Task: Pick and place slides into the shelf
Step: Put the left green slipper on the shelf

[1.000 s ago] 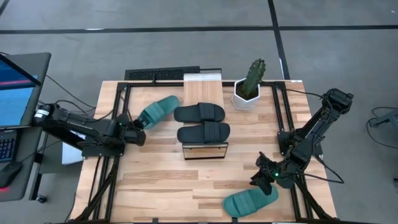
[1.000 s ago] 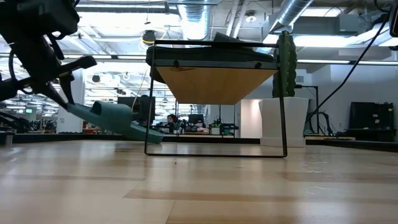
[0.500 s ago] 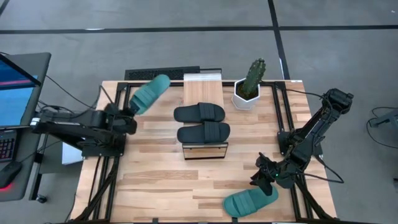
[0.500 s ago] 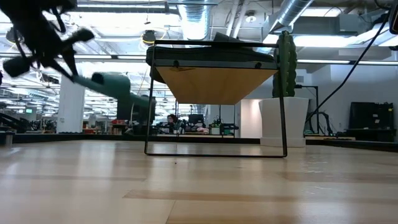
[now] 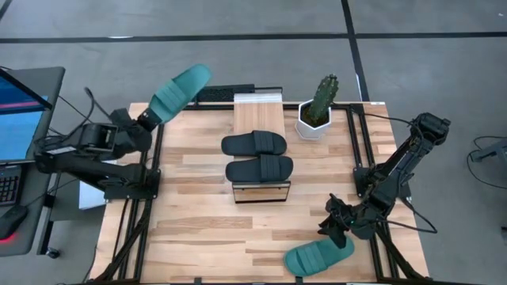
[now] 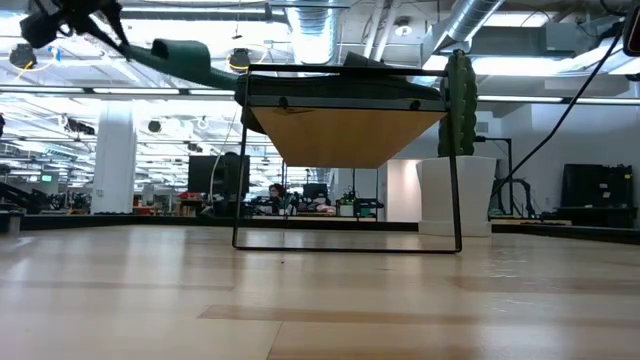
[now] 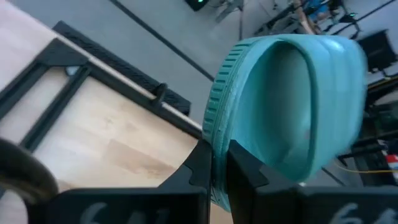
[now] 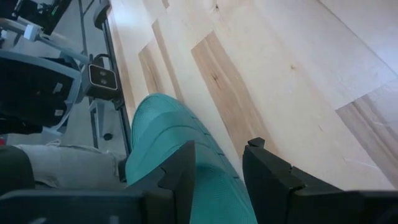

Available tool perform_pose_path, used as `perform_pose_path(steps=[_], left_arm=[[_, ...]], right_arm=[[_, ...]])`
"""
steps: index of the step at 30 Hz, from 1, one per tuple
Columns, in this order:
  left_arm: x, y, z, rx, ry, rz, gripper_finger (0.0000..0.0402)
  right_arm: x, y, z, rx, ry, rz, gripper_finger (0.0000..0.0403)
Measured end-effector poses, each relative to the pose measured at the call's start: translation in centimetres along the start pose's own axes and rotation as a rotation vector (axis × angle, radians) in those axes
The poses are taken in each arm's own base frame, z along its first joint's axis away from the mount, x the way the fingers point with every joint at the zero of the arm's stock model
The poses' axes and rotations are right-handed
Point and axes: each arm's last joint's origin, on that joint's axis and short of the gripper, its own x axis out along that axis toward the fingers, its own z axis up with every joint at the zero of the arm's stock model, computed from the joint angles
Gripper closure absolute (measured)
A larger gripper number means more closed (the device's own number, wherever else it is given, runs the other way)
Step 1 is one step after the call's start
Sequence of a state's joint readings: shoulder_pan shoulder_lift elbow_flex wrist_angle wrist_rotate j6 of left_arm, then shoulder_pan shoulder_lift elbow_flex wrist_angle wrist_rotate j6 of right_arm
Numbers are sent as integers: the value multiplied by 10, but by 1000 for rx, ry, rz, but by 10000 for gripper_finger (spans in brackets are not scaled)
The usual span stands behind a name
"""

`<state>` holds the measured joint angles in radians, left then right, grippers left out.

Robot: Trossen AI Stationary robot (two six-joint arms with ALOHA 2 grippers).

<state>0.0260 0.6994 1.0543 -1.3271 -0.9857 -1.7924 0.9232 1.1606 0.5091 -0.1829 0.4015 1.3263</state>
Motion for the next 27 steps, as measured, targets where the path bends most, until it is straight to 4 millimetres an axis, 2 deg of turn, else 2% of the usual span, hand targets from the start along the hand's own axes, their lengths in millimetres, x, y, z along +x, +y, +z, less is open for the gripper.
perform_pose_path(steps=[7,14,21,27], left_arm=[[2,-19,4,38,56,-73,394],[14,-41,9,77,127,-178,394],[49,-62,8,146,281,-231,394],[90,-82,5,152,346,-285,395]], right_arm=[[2,-1,4,16,-10,-6,282],[2,0,4,21,-5,8,282],[1,1,3,22,19,18,282],[1,2,4,36,16,34,282]])
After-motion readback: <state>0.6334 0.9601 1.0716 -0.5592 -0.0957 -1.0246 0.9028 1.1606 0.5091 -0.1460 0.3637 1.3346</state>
